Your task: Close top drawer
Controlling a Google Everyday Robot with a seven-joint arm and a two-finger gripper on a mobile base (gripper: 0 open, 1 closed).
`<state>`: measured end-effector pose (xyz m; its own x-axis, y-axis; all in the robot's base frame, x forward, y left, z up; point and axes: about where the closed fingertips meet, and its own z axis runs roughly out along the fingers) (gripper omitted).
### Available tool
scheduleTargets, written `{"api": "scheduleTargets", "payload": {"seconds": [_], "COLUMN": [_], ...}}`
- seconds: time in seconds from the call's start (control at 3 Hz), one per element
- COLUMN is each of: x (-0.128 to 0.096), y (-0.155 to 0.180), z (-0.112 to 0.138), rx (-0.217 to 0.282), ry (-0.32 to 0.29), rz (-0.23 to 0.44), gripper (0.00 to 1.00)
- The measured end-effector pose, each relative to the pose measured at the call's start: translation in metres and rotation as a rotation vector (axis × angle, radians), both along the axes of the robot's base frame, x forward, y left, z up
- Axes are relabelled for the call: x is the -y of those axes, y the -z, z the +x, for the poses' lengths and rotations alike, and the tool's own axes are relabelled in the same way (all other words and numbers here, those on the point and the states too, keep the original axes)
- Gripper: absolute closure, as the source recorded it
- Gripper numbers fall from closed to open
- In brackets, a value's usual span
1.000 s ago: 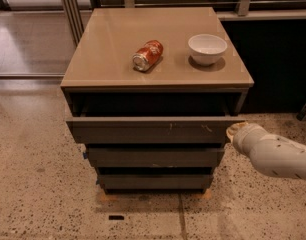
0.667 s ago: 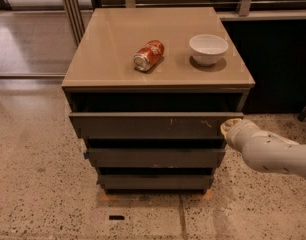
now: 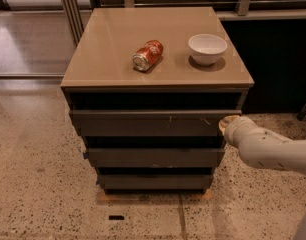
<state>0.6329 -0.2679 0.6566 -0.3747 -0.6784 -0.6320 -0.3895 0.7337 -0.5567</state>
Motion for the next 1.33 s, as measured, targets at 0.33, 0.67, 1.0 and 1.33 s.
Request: {"api": "scheduleTargets", "payload": {"seconds": [0.33, 0.67, 1.0, 1.33], "x": [0.001, -0.002, -0.001, -0.001], "y": [0.004, -0.029, -0.047, -0.047], "z": [-0.013, -0.020, -0.019, -0.019], "rx": [-0.049, -0.071, -0.077, -0.077], "ry": [-0.025, -0.078, -0.114, -0.113], "rz": [0.002, 0.025, 0.001, 0.002], "gripper": [1.00, 1.00, 0.83, 0.60]}}
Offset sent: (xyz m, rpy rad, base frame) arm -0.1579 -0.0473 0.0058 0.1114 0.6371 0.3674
